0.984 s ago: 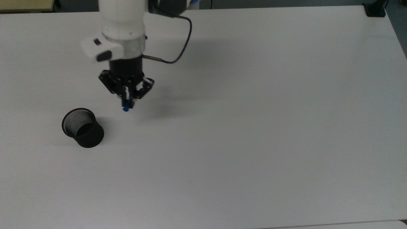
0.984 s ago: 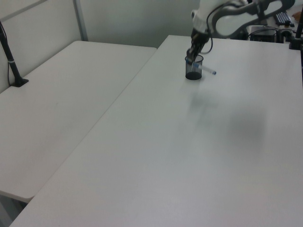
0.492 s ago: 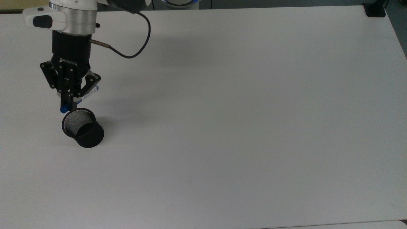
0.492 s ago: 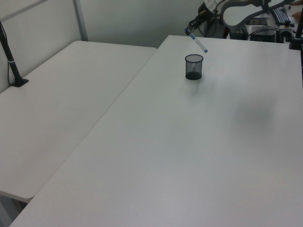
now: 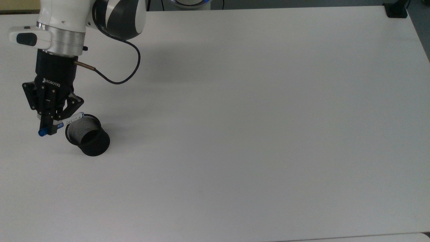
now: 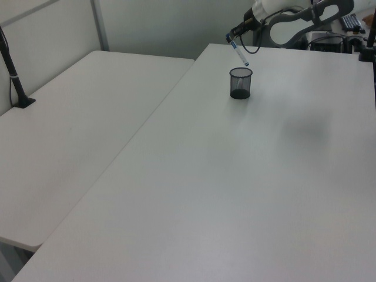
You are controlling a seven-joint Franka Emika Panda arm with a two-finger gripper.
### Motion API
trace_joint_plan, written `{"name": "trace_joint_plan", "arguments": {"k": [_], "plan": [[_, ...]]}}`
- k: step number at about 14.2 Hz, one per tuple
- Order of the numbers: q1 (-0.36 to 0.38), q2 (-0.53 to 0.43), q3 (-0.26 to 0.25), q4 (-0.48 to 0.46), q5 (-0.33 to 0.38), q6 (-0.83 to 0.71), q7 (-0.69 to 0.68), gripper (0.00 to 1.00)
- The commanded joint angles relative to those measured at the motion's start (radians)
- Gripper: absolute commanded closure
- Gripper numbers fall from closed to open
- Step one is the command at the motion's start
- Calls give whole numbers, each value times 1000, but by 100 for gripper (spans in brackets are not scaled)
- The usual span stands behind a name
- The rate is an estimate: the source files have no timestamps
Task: Insert the marker
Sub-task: 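Carry the marker over the black mesh pen cup, then lower the marker into the cup and open the gripper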
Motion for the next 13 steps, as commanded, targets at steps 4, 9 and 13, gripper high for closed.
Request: {"name": "trace_joint_plan", "arguments": {"k": [4, 9, 13], "plan": [[6, 63, 2, -5, 15, 140, -26, 100], [9, 51, 3, -71, 6, 151, -135, 100], [12, 56, 3, -129, -1, 237, -174, 95]]}}
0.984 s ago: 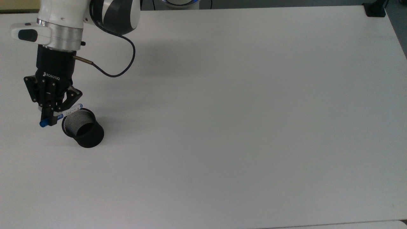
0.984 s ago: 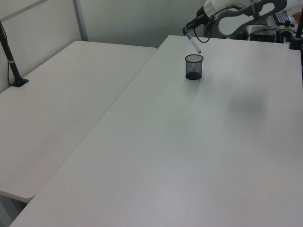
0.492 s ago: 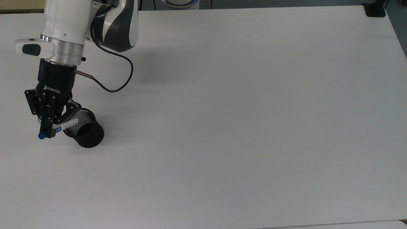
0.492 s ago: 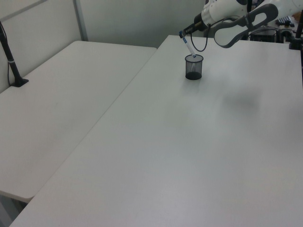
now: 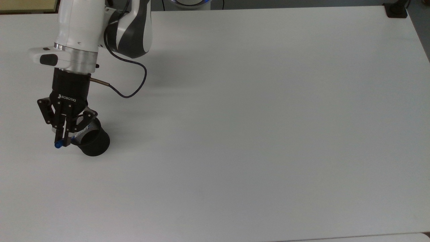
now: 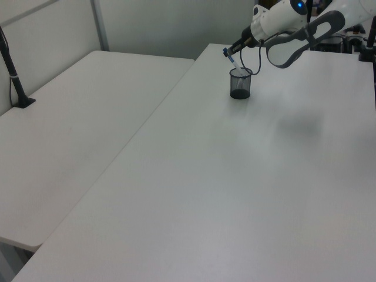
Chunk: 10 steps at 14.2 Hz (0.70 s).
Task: Insert the marker
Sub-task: 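Lower the marker into the cup and open the gripper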
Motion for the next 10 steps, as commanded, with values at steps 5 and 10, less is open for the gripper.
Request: {"name": "trace_joint_plan", "arguments": {"k": [5, 10], "plan": [[8, -44, -2, -65, 13, 46, -32, 3], [31, -206, 0, -45, 18, -261, 67, 0]]}}
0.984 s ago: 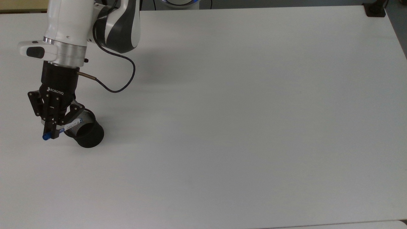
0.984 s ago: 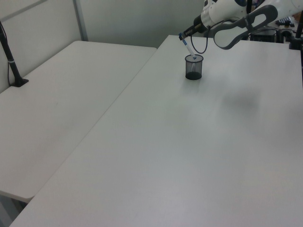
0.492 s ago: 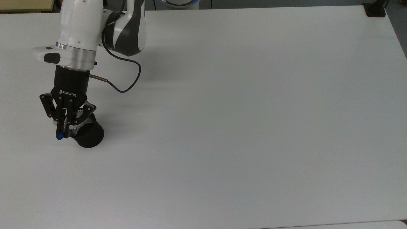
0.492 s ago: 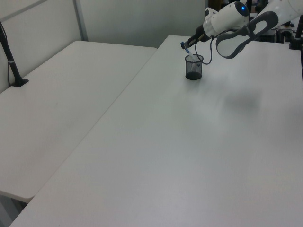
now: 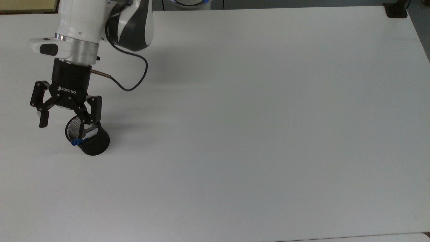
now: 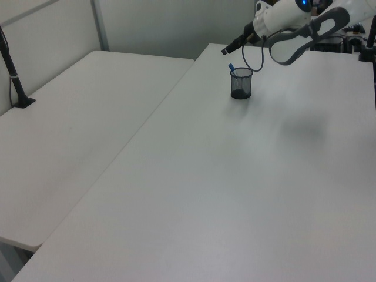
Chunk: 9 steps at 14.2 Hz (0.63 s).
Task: Insert the marker
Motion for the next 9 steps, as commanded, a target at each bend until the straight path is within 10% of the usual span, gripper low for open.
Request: {"name": "trace_joint_plan", "arguments": {"k": [1, 9], "plan": [[33, -191, -3, -8, 18, -348, 64, 0], [171, -438, -6, 57, 38, -1106, 188, 0]]}}
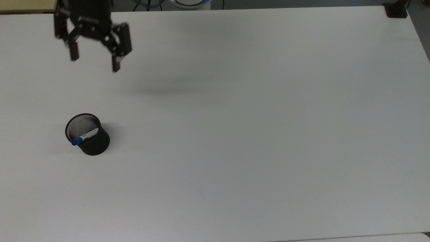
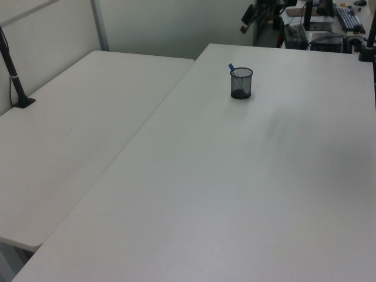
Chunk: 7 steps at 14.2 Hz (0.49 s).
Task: Insert the marker
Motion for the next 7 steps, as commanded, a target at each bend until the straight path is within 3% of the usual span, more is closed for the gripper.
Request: {"name": "trace_joint_plan", "arguments": {"k": [1, 7], "plan": [[74, -63, -22, 18, 19, -272, 52, 0], [127, -123, -62, 35, 93, -553, 33, 0]]}}
